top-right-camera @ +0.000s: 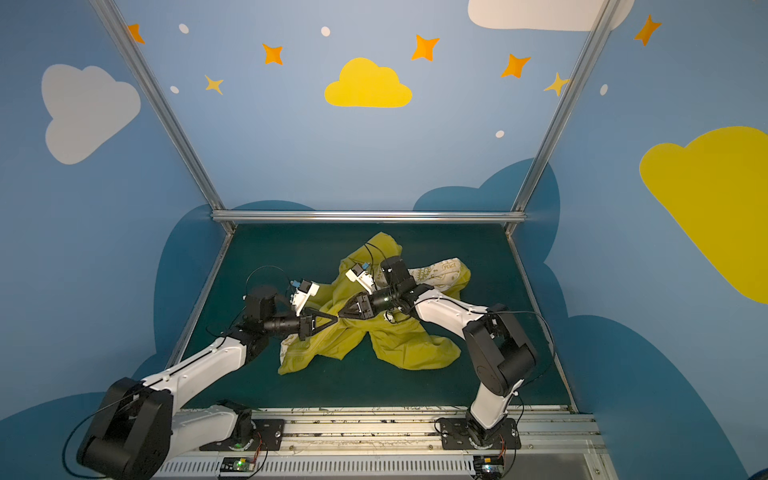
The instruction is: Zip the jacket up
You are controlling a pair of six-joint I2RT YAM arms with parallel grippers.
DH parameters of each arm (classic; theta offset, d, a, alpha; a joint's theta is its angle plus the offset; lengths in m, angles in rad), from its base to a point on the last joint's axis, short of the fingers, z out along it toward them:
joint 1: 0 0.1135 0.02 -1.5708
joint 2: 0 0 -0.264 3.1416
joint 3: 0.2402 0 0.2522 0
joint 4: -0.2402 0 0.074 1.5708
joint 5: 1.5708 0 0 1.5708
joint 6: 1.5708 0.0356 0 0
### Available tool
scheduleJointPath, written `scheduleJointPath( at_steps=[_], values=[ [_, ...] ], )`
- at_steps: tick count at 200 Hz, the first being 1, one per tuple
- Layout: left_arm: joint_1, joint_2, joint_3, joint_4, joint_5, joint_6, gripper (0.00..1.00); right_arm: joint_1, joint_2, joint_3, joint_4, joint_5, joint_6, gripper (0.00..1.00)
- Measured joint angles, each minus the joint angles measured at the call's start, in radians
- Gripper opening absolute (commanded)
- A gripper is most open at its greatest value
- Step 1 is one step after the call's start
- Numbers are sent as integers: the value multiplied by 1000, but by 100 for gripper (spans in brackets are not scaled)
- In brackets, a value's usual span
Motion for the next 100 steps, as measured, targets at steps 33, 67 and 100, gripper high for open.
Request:
scheduleJointPath(
  at_steps=[33, 67, 100],
  values=[
    [1, -2, 0, 0, 10, -2, 3, 2, 0, 2, -3, -7, -19, 37],
    [2, -5, 0, 0, 15, -5, 3, 11, 12, 9, 3, -19, -23, 36],
    [6, -4, 0, -1, 13, -13, 3, 18, 14, 9, 8, -30, -23, 32]
  ],
)
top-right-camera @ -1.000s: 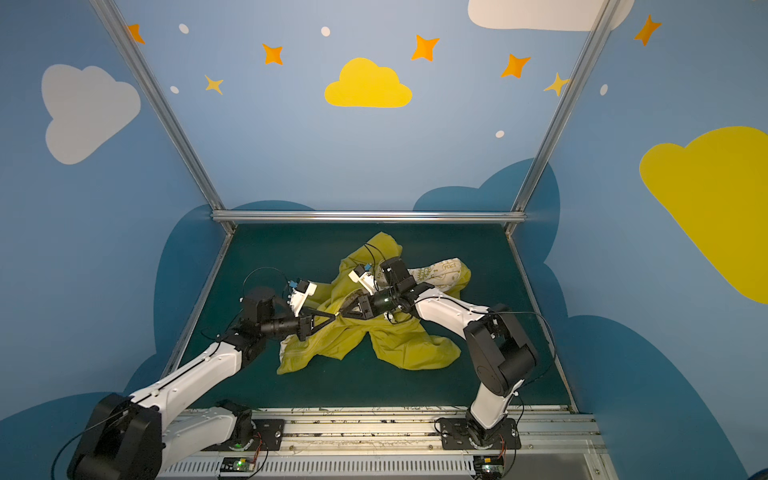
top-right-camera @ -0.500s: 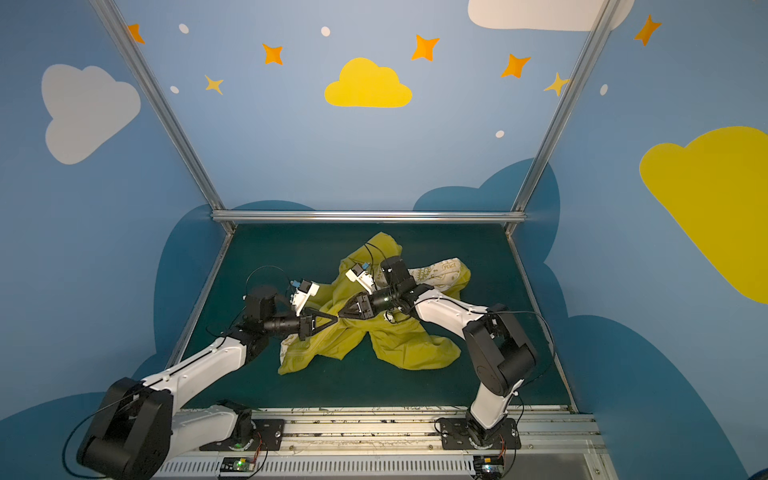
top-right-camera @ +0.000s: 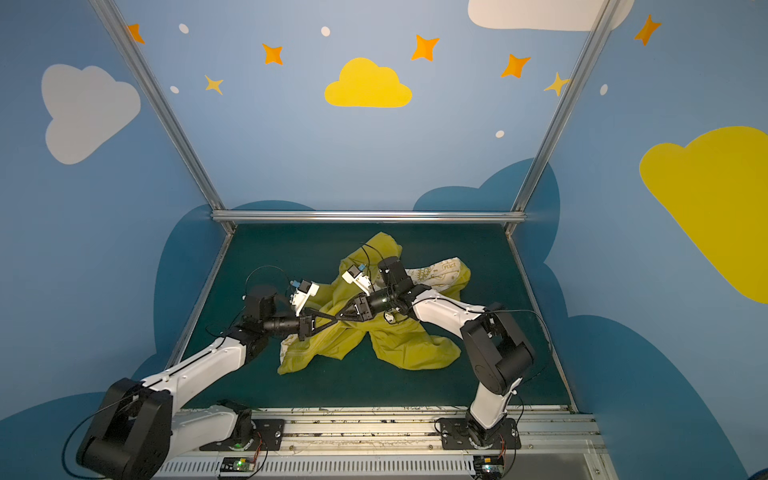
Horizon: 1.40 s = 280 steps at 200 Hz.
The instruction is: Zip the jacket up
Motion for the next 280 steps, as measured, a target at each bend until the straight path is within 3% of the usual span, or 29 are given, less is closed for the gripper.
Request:
scheduleJointPath(
  at_steps=[113, 132, 149, 186, 212, 229, 261, 280],
  values=[
    [17, 13, 0, -11, -3, -21, 3, 1, 5, 10, -21, 14, -7, 24],
    [21, 13, 0, -11, 0, -27, 3, 3, 7, 18, -37, 27, -18, 12],
    [22, 13, 0, -15, 1, -29, 4, 3, 9, 21, -48, 34, -22, 9],
    [23, 9, 1, -34, -23, -43, 31, 5, 11, 24, -53, 39, -19, 1],
    [20, -5, 0, -43, -44, -57, 38, 3, 11, 24, -47, 53, 3, 0],
    [2, -10, -2, -43, -49, -60, 33, 2, 11, 24, -43, 60, 10, 0],
    [-21, -3, -5, -49, -59, -55, 4, -3, 11, 24, -43, 77, 23, 0],
    [-20, -2, -5, -62, -65, -53, 3, -6, 11, 24, -45, 92, 26, 0]
  ],
)
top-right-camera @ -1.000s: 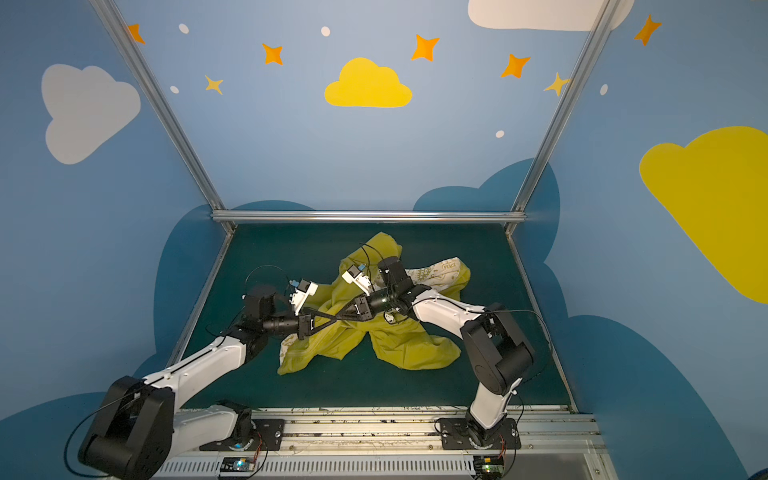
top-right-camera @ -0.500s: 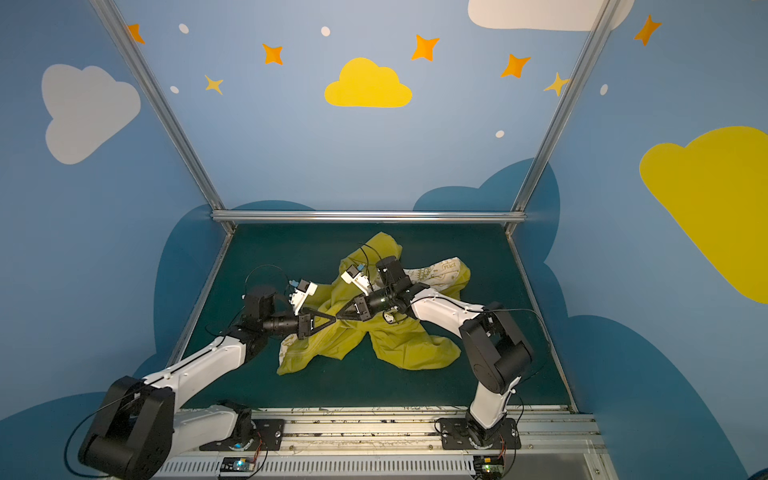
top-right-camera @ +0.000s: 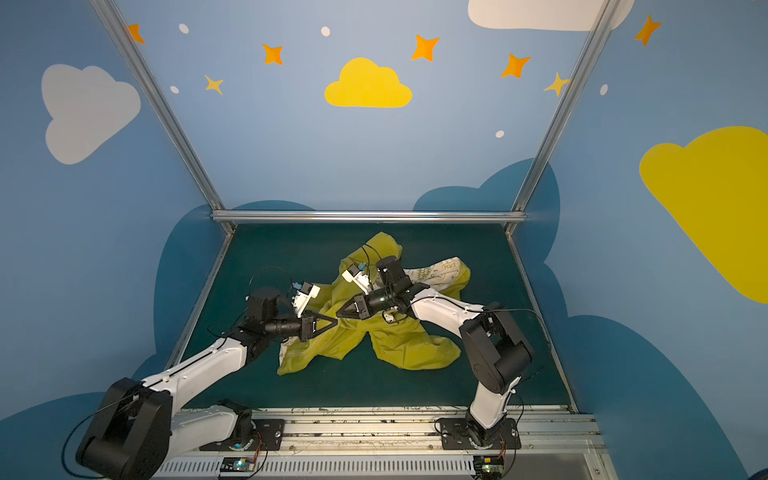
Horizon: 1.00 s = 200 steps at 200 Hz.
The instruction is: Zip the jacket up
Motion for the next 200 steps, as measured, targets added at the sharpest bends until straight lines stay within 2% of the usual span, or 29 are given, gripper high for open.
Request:
scheduleJointPath(
  at_steps=[107, 200],
  values=[
    [29, -103, 6, -173, -172, 2, 3, -128, -5, 0, -156, 130, 2, 0],
    [111, -214, 29, -286, -363, -6, 3, -291, -98, -18, -314, 289, 31, 0]
  ],
)
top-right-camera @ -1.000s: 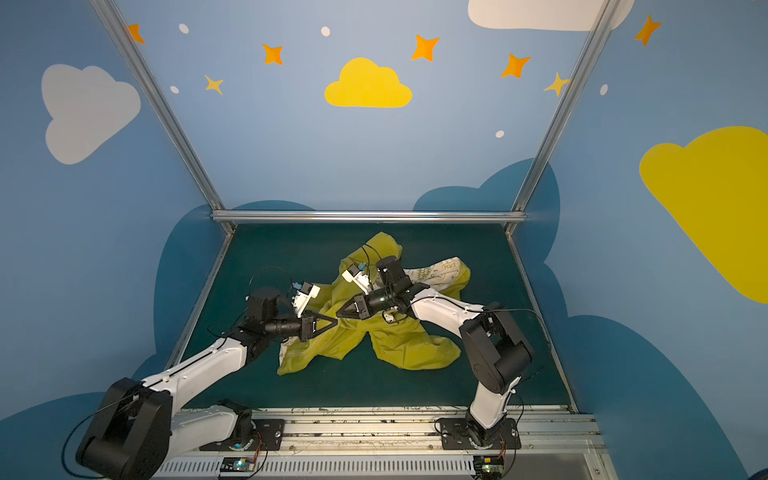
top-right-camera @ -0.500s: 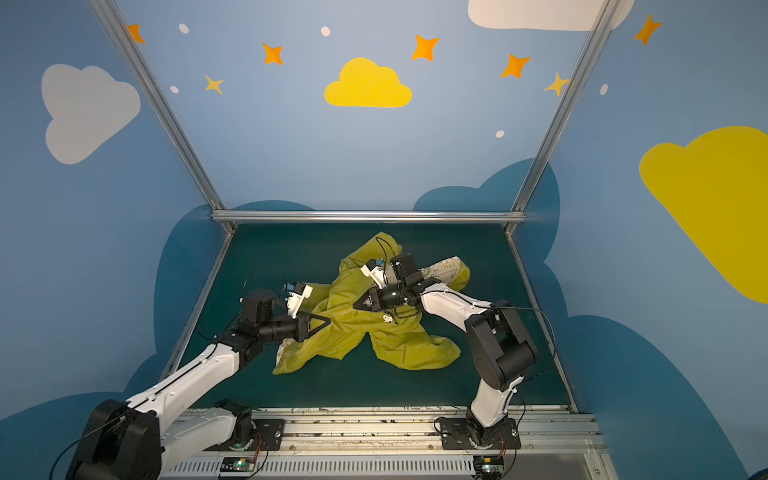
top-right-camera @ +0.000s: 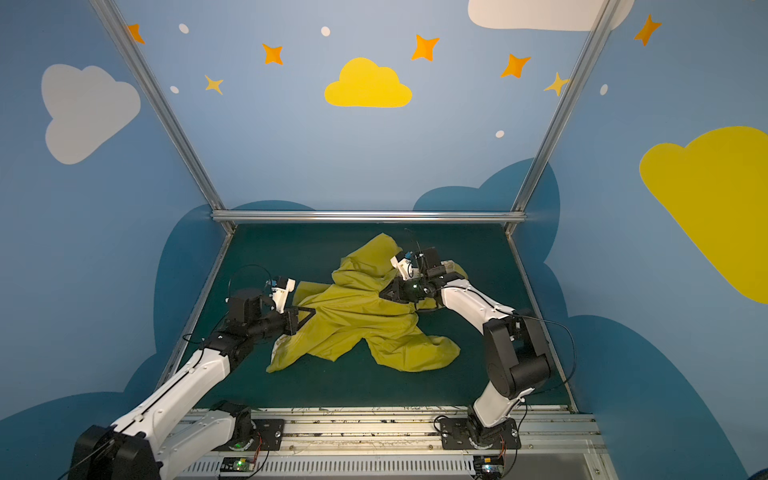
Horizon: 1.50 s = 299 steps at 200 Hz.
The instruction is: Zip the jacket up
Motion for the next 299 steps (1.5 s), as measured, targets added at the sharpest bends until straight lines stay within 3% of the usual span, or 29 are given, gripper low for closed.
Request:
scheduleJointPath(
  at_steps=[57, 113, 121, 144, 155, 184, 189, 195, 221, 243, 274, 299],
  values=[
    [23, -29, 0, -38, -89, -11, 3, -121, -52, -16, -97, 104, -1, 0],
    [23, -17, 0, -37, -85, -22, 3, -128, -86, -24, -141, 117, -1, 0],
    [23, -8, 0, -36, -86, -23, 3, -129, -92, -25, -142, 118, -2, 13],
    [26, 41, 6, -13, -107, -27, 3, -137, -133, -45, -139, 126, -8, 33],
    [38, 86, 28, -15, -131, -31, 14, -154, -157, -53, -143, 145, -16, 43],
    [51, 253, 185, -43, -188, -22, 57, -174, -230, -55, -168, 215, -23, 56],
    [52, 277, 218, -53, -196, -25, 85, -174, -245, -55, -175, 229, -28, 60],
    [54, 303, 257, -68, -208, -20, 98, -174, -267, -56, -181, 249, -32, 65],
    [68, 332, 379, -129, -272, -16, 99, -174, -385, -77, -193, 358, -39, 74],
    [75, 215, 363, -163, -377, -19, 99, -174, -509, -145, -161, 512, -40, 80],
    [77, -121, 177, -122, -640, -17, 99, -177, -662, -360, 16, 732, -97, 84],
    [83, -303, -46, -7, -842, 53, 99, -182, -672, -533, 201, 831, -177, 85]
  ],
)
